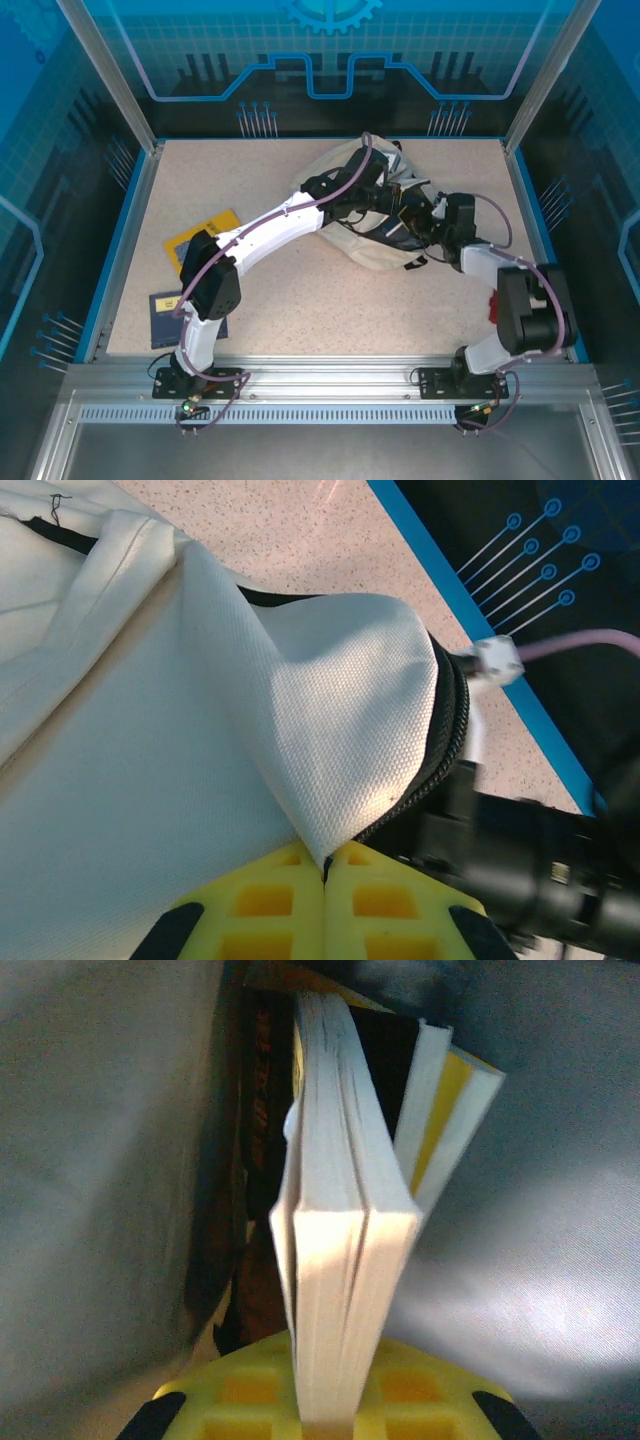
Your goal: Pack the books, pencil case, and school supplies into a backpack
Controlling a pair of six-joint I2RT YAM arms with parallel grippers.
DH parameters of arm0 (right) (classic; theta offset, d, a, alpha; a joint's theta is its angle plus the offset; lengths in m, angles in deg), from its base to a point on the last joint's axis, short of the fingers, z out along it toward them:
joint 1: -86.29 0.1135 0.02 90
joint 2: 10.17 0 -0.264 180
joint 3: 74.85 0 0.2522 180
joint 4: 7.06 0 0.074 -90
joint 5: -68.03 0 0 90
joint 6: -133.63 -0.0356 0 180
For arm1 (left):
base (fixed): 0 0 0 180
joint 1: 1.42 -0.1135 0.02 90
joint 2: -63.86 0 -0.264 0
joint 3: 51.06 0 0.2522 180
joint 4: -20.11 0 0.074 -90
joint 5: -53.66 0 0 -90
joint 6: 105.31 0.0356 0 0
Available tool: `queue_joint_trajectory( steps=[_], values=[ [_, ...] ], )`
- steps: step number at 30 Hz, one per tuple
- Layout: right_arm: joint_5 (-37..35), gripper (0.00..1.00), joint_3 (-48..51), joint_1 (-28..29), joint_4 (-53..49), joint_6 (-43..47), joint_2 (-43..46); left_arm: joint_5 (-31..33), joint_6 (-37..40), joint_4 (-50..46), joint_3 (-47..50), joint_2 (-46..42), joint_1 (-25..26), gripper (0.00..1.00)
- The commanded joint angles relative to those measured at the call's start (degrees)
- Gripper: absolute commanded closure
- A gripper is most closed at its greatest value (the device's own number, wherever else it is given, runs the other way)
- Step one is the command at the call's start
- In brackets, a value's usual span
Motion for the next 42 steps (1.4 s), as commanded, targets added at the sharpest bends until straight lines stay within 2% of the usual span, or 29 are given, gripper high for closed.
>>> queue_joint_trajectory(
  steps=[1,6,8,11,13,15,21,27,29,33,34,37,42],
  values=[
    [-2.5,0.94,-6.0,2.5,6.3,-2.4,-5.3,-1.0,-1.1,4.7,-0.1,-4.6,0.0,0.97],
    [-3.5,0.87,-13.9,5.0,5.1,-5.1,-14.4,-0.9,-1.5,4.4,1.0,-5.6,-0.3,0.97],
    [-3.4,0.80,-16.6,5.8,4.7,-5.7,-17.9,-1.1,-1.9,4.5,1.5,-6.0,-0.5,0.97],
    [-3.3,0.61,-17.9,6.3,4.6,-7.0,-20.5,-1.4,-2.5,4.6,2.3,-6.4,-0.9,0.97],
    [-4.6,0.46,-15.1,6.2,6.0,-7.8,-18.8,-1.6,-2.8,4.6,2.6,-6.5,-1.1,0.97],
    [-5.6,0.36,-12.2,5.8,5.7,-7.3,-15.9,-1.9,-2.9,4.4,2.8,-6.5,-1.3,0.97],
    [-7.0,0.33,-3.9,3.5,-1.7,-2.7,-5.2,-2.8,-2.4,4.1,3.2,-6.4,-1.5,0.96],
    [-11.5,0.37,4.0,0.7,-12.8,1.5,7.6,-3.7,-3.1,4.3,5.3,-6.7,-1.9,0.93],
    [-14.8,0.38,4.3,0.3,-20.2,4.0,13.0,-3.7,-3.4,4.0,6.5,-7.0,-2.2,0.84],
    [-28.6,0.36,2.2,0.6,-41.9,10.6,24.3,-6.4,-5.0,4.3,11.4,-9.3,-4.2,0.42],
    [-33.0,0.34,1.4,0.7,-47.2,12.6,26.5,-6.8,-5.4,4.4,13.1,-10.2,-5.0,0.36],
    [-40.2,0.31,-0.1,0.2,-57.0,17.7,31.2,-5.5,-5.7,4.3,18.6,-13.0,-7.7,0.24],
    [-38.1,0.15,-2.7,0.7,-61.5,24.1,34.8,1.8,-9.1,0.3,26.6,-15.8,-15.1,0.13]
  ],
)
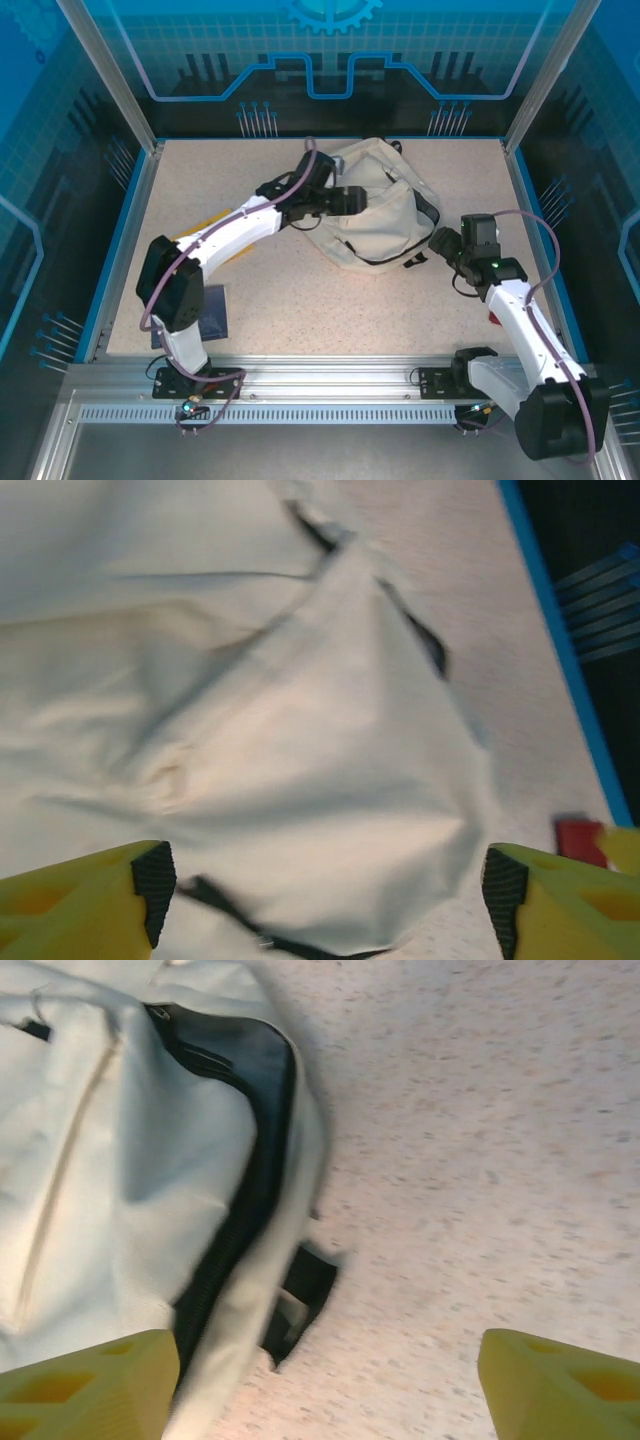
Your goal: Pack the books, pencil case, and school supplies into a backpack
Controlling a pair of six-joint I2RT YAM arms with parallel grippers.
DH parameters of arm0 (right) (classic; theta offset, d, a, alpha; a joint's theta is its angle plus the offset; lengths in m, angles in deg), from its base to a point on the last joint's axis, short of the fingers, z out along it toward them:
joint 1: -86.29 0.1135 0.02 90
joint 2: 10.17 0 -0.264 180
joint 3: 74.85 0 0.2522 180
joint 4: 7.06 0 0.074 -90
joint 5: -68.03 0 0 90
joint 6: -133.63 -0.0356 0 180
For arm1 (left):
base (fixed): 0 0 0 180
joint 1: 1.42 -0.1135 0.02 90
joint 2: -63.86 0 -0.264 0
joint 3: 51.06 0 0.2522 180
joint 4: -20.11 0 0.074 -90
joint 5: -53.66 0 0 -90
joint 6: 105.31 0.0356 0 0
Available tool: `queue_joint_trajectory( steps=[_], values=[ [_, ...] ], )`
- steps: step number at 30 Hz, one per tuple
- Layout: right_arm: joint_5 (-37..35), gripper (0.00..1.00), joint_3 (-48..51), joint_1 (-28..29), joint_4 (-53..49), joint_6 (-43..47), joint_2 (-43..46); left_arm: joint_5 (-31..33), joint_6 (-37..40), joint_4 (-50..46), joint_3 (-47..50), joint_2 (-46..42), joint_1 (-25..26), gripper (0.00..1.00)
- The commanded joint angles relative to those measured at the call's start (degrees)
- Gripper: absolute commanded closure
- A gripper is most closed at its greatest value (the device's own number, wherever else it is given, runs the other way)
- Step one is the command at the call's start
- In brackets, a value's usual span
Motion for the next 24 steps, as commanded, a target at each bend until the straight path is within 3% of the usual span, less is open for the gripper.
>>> queue_joint_trajectory(
  steps=[1,7,12,24],
  values=[
    [-1.3,0.11,-3.2,0.3,-8.5,6.8,1.3,6.7,-3.8,-4.2,4.6,-2.4,-5.7,0.09],
    [9.5,0.02,-4.9,1.4,-2.9,8.3,0.6,10.6,-7.1,-7.2,9.8,-0.7,-17.4,0.01],
    [12.0,0.00,-6.6,3.2,-1.5,7.7,-0.9,13.7,-6.6,-10.7,8.4,2.7,-22.7,0.01],
    [13.3,0.00,-7.7,4.9,-1.7,6.4,-1.4,15.3,-6.1,-19.0,-2.1,16.2,-25.9,0.01]
  ],
)
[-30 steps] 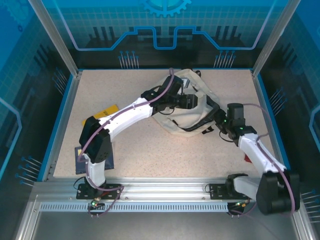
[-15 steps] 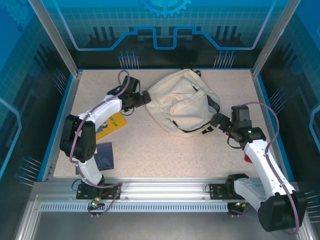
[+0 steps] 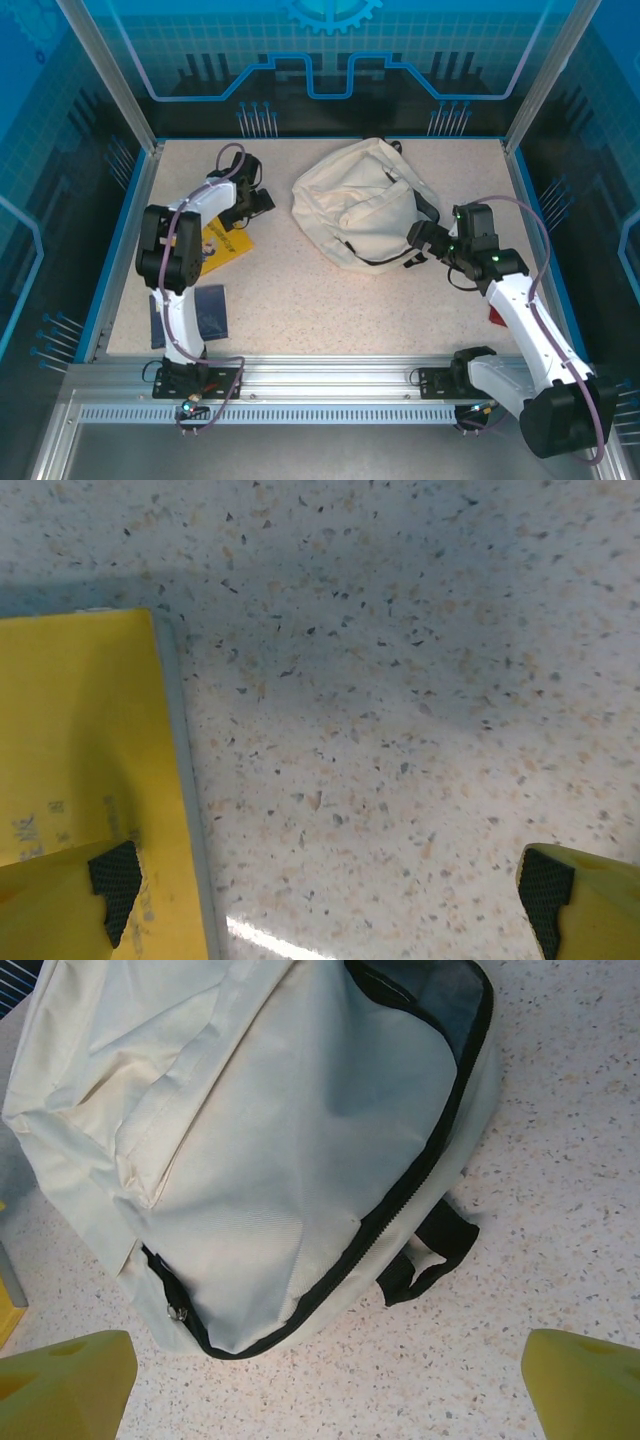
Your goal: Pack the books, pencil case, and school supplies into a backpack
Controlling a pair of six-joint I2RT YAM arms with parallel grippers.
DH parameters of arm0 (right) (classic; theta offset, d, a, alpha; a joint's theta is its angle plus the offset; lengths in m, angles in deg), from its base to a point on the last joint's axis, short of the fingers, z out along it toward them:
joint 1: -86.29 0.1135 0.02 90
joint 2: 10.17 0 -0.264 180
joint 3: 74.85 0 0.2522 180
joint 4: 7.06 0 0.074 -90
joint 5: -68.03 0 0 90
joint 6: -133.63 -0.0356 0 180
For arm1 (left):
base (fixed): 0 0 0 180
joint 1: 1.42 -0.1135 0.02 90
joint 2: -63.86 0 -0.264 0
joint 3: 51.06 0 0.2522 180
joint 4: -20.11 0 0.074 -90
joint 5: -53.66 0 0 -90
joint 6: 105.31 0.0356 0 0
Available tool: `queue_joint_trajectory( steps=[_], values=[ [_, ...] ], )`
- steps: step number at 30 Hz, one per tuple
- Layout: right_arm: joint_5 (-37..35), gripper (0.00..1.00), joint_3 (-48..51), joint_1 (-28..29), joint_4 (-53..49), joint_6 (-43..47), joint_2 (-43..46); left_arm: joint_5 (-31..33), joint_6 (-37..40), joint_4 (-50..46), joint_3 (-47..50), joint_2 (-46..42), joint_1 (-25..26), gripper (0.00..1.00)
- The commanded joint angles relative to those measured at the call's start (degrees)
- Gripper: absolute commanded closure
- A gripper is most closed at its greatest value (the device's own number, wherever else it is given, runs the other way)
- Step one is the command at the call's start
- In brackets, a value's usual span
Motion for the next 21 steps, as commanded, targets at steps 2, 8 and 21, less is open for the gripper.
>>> queue_joint_trajectory(
  steps=[2,8,21],
  values=[
    [1.2,0.01,-2.0,1.0,-0.4,-0.4,-0.1,2.8,-0.1,-4.2,-2.0,2.3,-0.3,0.01],
    [1.3,0.01,-1.5,1.1,-0.3,-0.8,-0.1,0.2,-0.7,-3.2,0.1,3.2,-0.2,0.02],
    [0.8,0.02,-1.7,1.5,0.4,-2.4,-1.2,-14.1,-0.4,2.2,10.9,-3.0,11.9,0.09]
  ],
)
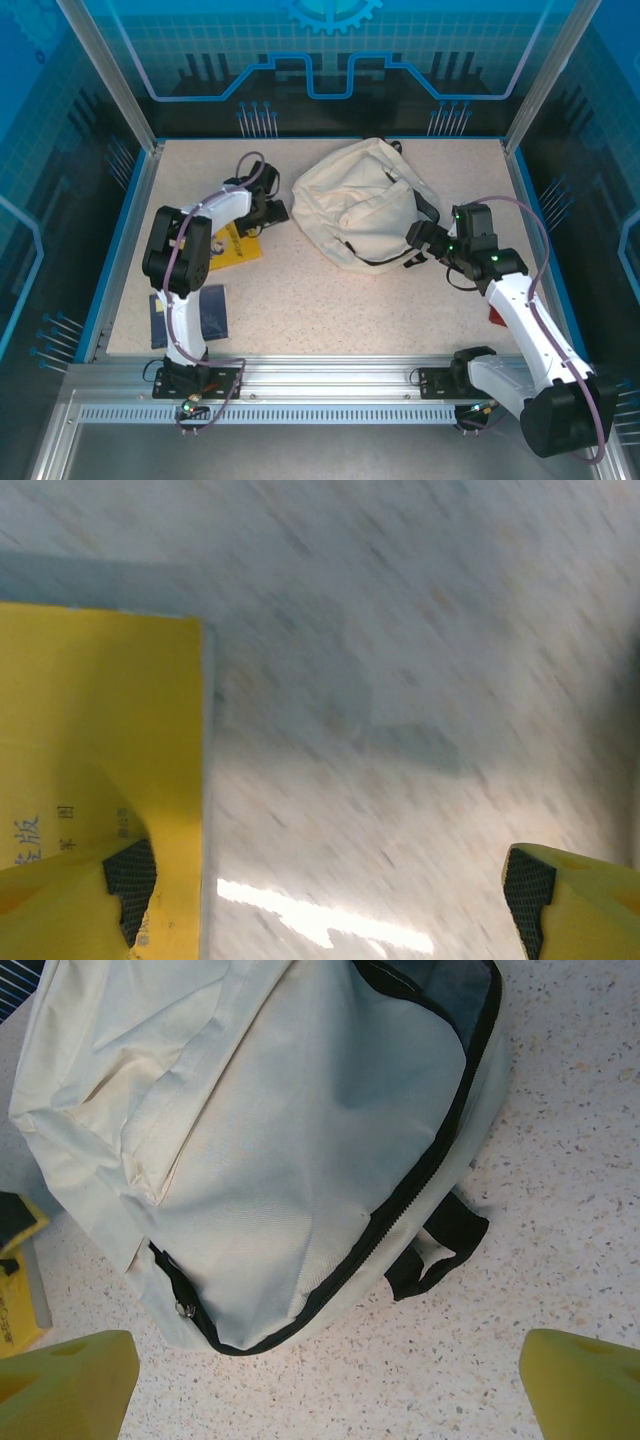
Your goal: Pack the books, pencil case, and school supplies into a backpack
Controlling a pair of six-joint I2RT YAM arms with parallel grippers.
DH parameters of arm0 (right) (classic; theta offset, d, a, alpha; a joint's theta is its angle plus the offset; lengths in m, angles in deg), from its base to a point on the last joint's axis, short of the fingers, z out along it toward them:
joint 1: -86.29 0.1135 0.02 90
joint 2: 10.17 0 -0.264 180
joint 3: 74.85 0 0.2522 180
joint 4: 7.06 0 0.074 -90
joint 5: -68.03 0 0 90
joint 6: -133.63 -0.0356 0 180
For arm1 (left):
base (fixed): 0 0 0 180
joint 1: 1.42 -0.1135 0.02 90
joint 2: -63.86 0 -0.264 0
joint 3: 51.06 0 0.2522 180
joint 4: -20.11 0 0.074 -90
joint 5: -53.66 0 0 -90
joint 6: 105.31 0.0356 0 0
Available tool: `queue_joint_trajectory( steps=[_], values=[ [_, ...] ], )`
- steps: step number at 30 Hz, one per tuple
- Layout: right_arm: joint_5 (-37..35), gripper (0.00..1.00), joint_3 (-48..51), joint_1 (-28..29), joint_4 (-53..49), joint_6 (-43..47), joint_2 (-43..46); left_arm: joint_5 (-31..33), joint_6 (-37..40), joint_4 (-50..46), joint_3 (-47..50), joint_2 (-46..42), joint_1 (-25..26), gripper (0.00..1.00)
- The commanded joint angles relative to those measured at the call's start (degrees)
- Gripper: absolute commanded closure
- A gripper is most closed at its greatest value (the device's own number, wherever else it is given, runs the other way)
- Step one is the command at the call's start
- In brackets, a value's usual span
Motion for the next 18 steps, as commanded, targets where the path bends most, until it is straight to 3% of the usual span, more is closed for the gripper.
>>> queue_joint_trajectory(
  steps=[1,12,16,18],
  values=[
    [0.4,0.02,-1.9,1.2,0.5,-0.9,-1.0,-12.7,-2.8,-0.1,6.3,-1.2,5.2,0.09],
    [-0.1,0.02,-3.5,4.4,2.1,-1.9,-6.0,-21.6,-17.6,10.6,28.5,-17.2,18.9,0.12],
    [-1.2,0.03,-6.2,7.6,2.7,-2.0,-9.4,-21.5,-16.7,7.4,27.5,-22.9,19.9,0.12],
    [-1.4,0.04,-7.6,10.1,3.0,-1.6,-11.8,-16.9,-11.9,2.8,24.1,-26.0,19.3,0.11]
  ],
)
